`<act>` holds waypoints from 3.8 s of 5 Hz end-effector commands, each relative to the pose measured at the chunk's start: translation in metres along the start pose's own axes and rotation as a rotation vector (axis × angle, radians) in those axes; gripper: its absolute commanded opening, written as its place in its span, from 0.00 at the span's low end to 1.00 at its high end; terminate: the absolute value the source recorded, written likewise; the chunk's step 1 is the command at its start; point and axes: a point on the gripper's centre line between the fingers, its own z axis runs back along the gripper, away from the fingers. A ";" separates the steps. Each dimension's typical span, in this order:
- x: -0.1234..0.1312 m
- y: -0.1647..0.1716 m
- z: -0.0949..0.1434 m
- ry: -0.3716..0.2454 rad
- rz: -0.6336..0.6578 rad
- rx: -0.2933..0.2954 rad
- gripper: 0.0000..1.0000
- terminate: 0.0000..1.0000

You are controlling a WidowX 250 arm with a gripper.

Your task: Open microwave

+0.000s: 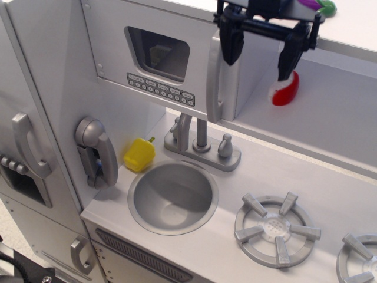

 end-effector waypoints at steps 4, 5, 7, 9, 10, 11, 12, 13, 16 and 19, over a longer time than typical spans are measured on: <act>0.006 0.042 0.017 -0.165 0.025 -0.015 1.00 0.00; 0.016 0.043 0.017 -0.182 0.045 -0.006 1.00 0.00; 0.026 0.047 0.011 -0.196 0.046 0.025 0.00 0.00; 0.022 0.051 0.013 -0.197 0.048 0.026 0.00 0.00; 0.014 0.054 0.010 -0.194 0.039 0.036 0.00 0.00; -0.005 0.058 0.014 -0.194 0.014 0.039 0.00 0.00; -0.027 0.069 0.018 -0.195 -0.011 0.053 0.00 0.00; -0.047 0.082 0.028 -0.149 -0.096 0.103 1.00 0.00; -0.082 0.054 0.061 -0.019 -0.170 0.057 1.00 0.00; -0.006 -0.006 0.030 -0.049 -0.114 -0.021 1.00 0.00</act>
